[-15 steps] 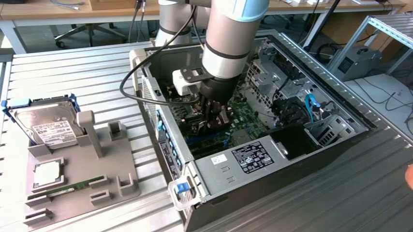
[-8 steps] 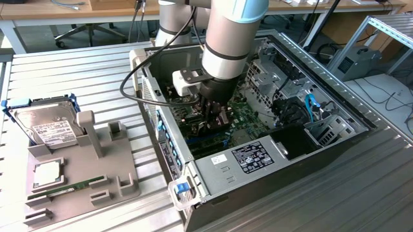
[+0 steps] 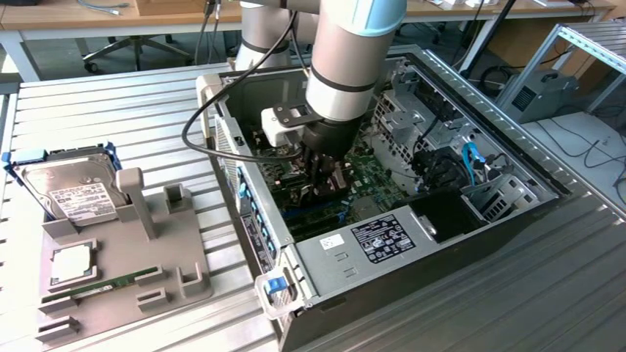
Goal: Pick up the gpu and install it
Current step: 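Insert the gpu into the slot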
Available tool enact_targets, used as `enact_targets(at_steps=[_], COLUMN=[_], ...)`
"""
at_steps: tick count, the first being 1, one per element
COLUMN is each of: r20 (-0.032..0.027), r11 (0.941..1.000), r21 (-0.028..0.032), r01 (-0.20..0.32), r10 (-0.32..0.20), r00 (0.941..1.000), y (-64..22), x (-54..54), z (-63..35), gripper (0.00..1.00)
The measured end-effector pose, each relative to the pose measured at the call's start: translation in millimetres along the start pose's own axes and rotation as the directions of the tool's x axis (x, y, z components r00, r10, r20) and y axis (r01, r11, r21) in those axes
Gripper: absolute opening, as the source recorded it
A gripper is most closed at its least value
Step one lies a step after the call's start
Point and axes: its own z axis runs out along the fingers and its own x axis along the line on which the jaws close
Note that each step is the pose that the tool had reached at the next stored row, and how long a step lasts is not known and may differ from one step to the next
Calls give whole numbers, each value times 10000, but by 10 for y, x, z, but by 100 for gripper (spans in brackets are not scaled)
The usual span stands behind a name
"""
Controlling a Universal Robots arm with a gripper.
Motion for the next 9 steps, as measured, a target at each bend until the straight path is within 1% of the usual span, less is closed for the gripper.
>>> enact_targets(at_steps=[3, 4, 7, 9], r20=[5, 3, -4, -4], r11=[10000, 10000, 10000, 10000], r21=[2, 1, -2, -1], r01=[0, 0, 0, 1], r10=[0, 0, 0, -1], r00=[10000, 10000, 10000, 10000], y=[0, 0, 0, 0], x=[0, 0, 0, -10], z=[2, 1, -6, -59], gripper=[27, 34, 34, 34])
